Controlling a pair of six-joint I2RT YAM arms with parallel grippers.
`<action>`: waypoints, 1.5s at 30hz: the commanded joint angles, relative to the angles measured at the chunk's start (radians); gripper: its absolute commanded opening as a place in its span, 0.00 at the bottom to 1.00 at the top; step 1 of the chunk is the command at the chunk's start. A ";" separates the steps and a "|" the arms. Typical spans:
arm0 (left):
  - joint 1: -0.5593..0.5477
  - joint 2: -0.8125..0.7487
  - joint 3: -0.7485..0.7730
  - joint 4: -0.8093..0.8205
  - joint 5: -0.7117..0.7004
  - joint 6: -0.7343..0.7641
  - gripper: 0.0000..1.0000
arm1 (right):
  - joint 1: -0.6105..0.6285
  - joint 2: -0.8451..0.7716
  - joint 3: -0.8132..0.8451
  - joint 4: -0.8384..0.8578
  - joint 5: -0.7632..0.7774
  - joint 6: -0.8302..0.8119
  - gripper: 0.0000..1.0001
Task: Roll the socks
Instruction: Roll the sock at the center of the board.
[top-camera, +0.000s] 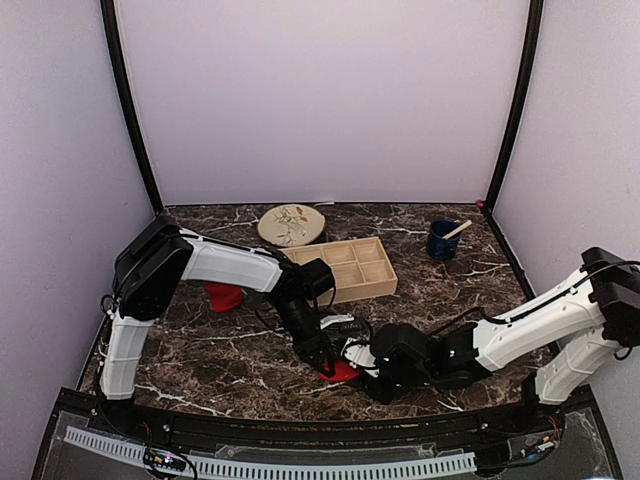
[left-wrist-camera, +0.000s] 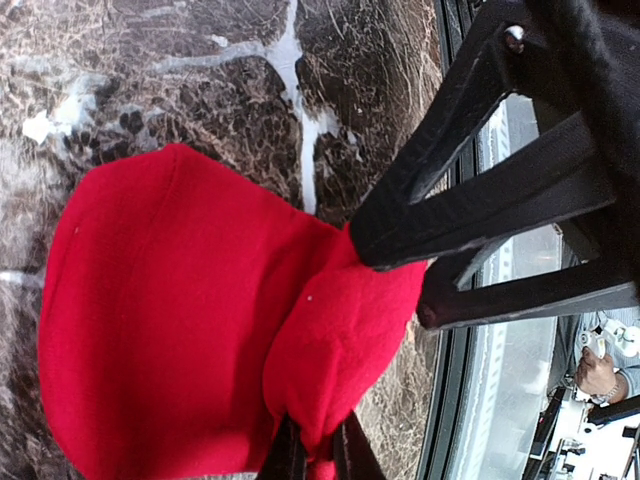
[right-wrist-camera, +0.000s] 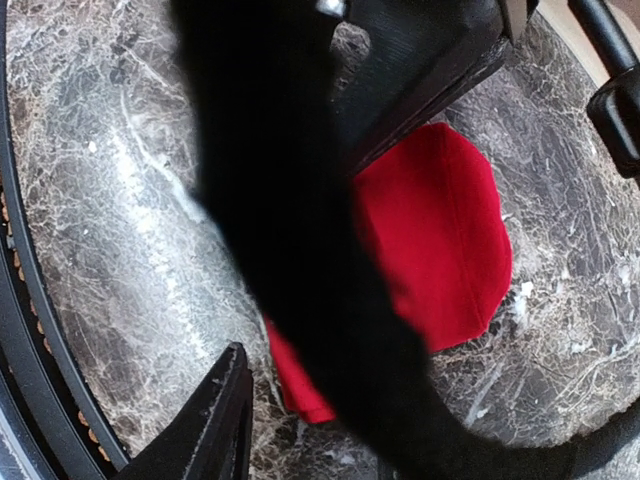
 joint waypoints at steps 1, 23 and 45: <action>0.002 0.019 0.003 -0.047 -0.019 0.021 0.00 | 0.009 0.028 0.025 0.036 0.000 -0.018 0.38; 0.022 -0.007 -0.045 0.033 -0.128 -0.052 0.17 | -0.003 0.049 0.022 0.045 -0.019 -0.004 0.01; 0.093 -0.137 -0.208 0.219 -0.187 -0.158 0.31 | -0.035 0.035 -0.004 0.081 -0.046 0.035 0.00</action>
